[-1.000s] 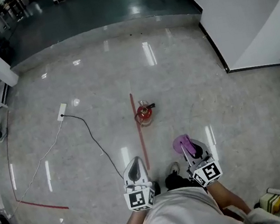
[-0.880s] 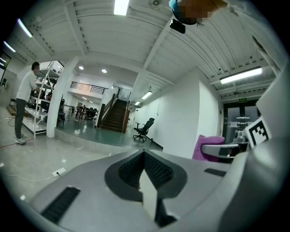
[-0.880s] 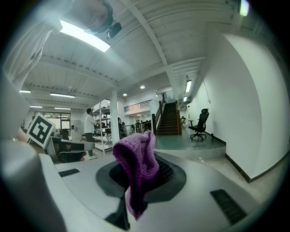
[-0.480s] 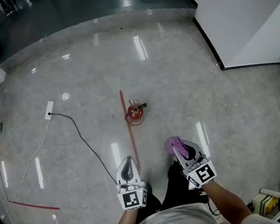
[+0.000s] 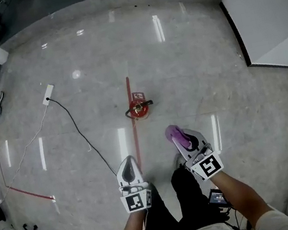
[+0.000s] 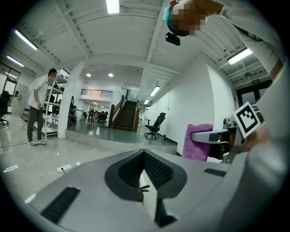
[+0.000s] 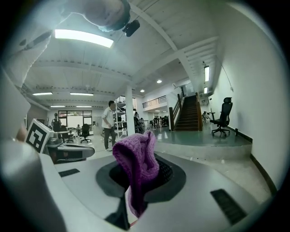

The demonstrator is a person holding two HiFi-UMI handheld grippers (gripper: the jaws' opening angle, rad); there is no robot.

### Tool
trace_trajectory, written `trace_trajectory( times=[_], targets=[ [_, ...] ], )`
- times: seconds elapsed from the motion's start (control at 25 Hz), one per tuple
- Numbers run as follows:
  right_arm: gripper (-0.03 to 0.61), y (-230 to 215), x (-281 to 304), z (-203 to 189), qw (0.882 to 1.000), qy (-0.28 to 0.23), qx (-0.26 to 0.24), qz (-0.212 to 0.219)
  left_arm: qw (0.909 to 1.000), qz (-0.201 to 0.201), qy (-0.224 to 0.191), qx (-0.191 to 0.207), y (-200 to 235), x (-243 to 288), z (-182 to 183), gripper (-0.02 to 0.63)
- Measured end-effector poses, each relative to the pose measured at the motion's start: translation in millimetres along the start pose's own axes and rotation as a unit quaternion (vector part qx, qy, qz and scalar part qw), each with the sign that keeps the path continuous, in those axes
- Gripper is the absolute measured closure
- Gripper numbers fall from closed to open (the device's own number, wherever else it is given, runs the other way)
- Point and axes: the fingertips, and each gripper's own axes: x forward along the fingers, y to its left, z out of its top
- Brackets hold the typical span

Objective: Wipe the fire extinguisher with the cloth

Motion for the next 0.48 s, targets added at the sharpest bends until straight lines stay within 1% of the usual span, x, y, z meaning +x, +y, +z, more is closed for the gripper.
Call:
trace_trajectory(
  times=[0.12, 0.28, 0.36, 0.48],
  targets=[
    [0.522, -13.9, 22.2, -58.6, 1.000, 0.011, -0.002, 0.015, 0.9998, -0.016, 0.006, 0.010, 1.4, 24.9, -48.8, 0.610],
    [0.522, -25.1, 52.4, -149.3, 1.000, 0.012, 0.002, 0.027, 0.9971, -0.063, 0.036, 0.024, 9.9, 58.1, -135.9, 0.611],
    [0.522, -34.3, 71.8, -197.1, 1.000, 0.013, 0.002, 0.028, 0.9954, -0.084, 0.030, 0.034, 19.1, 81.5, -175.9, 0.611],
    [0.522, -46.7, 97.4, -268.3, 1.000, 0.022, -0.001, 0.022, 0.9933, -0.106, 0.021, 0.040, 33.1, 110.3, -233.8, 0.610]
  ],
)
